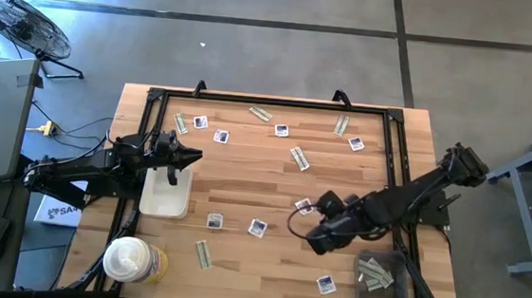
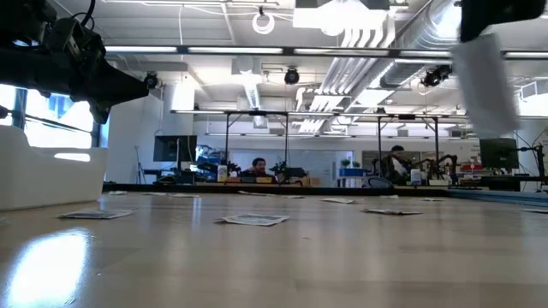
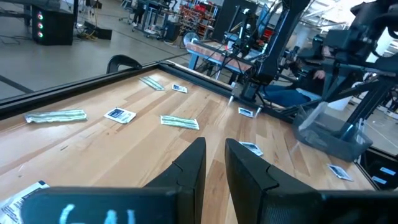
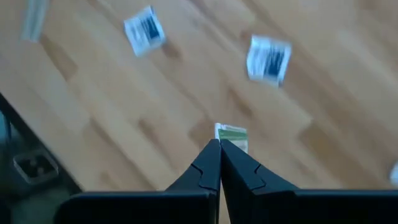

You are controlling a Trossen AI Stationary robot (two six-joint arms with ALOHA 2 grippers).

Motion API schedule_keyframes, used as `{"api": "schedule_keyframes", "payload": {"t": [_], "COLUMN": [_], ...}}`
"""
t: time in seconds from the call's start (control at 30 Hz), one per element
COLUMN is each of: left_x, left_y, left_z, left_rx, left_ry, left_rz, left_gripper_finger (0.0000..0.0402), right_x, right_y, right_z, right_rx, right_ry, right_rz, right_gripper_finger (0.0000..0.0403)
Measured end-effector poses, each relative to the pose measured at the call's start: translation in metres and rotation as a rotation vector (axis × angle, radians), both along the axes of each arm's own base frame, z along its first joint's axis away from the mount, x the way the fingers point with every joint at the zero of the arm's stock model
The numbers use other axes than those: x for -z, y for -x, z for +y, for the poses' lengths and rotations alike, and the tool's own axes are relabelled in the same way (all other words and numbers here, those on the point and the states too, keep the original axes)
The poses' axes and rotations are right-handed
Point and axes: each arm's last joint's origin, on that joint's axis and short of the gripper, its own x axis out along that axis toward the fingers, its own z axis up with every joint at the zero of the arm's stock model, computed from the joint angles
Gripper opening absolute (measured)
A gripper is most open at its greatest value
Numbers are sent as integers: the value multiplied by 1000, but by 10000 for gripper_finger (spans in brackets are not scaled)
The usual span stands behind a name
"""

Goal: Pick & Place First Aid Supplies
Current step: Put the green bandage pack into the black bin

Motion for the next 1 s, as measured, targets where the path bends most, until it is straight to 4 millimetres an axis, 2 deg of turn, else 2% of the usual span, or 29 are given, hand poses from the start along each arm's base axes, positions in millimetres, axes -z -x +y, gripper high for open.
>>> {"api": "schedule_keyframes", "payload": {"t": [0.33,0.63,0.77,1.0], "left_x": [0,0,0,0], "left_y": [0,0,0,0], "left_z": [0,0,0,0], "left_rx": [0,0,0,0], "left_ry": [0,0,0,0], "left_rz": [-1,0,0,0], "left_gripper_finger": [60,60,60,60], "right_x": [2,2,2,5], "right_y": [22,46,49,33], "right_z": [21,43,50,56], "right_rx": [46,81,178,231], "right_ry": [-295,-392,-354,-278], "right_rz": [276,465,401,130], "right_gripper_finger": [0,0,0,4]}}
